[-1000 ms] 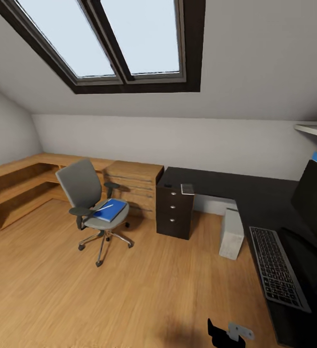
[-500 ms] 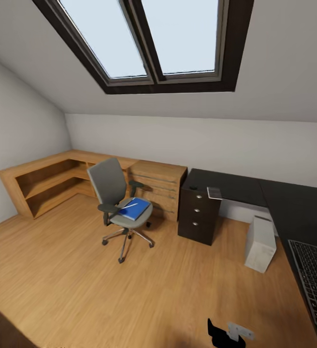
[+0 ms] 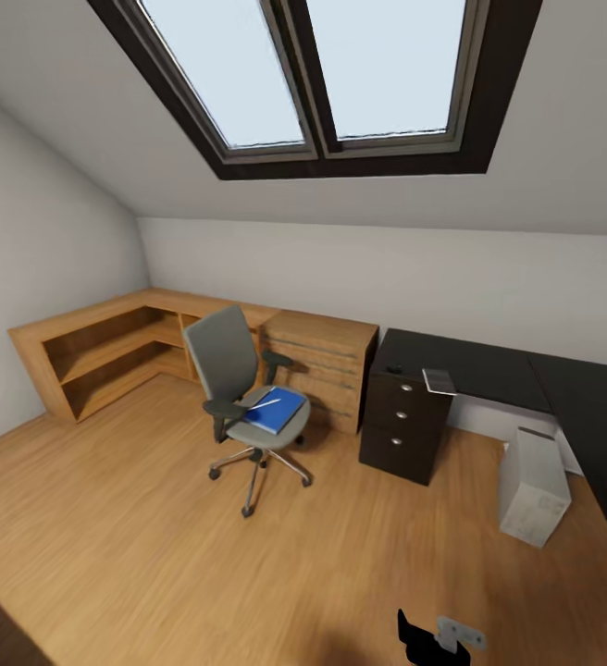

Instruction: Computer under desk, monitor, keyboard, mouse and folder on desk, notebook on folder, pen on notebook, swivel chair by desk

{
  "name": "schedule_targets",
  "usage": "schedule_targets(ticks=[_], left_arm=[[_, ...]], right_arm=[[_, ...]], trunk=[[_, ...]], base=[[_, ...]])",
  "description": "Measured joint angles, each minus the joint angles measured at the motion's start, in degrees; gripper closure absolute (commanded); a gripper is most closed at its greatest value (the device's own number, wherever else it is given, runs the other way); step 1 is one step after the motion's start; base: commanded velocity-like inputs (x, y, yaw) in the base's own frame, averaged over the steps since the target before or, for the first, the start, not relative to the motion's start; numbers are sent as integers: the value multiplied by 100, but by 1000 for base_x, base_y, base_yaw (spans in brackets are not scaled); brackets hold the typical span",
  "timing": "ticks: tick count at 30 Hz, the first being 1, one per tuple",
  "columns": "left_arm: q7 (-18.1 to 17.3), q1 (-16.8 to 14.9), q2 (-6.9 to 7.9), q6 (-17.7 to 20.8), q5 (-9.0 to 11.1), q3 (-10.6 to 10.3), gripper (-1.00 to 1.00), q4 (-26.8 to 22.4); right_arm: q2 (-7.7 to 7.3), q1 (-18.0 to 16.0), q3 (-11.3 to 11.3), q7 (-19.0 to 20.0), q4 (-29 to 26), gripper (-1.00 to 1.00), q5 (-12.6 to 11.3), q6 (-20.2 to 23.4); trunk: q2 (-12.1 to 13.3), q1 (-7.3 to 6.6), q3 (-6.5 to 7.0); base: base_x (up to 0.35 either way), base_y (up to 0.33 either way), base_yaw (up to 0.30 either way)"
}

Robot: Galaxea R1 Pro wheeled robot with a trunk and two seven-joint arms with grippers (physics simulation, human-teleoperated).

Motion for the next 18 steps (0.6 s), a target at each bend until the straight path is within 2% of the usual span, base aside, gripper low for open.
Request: schedule_targets(ticks=[7, 18], left_arm=[[0, 0, -1, -1, -2, -5, -100, 1], [0, 0, -1, -1, -3, -5, -100, 1]], right_arm=[[-2, 0, 0, -1, 4, -100, 0, -6], [-3, -1, -1, 4, 2, -100, 0, -5]], trunk=[[0, 0, 0], [0, 1, 0]], base=[[300, -138, 2], [256, -236, 0]])
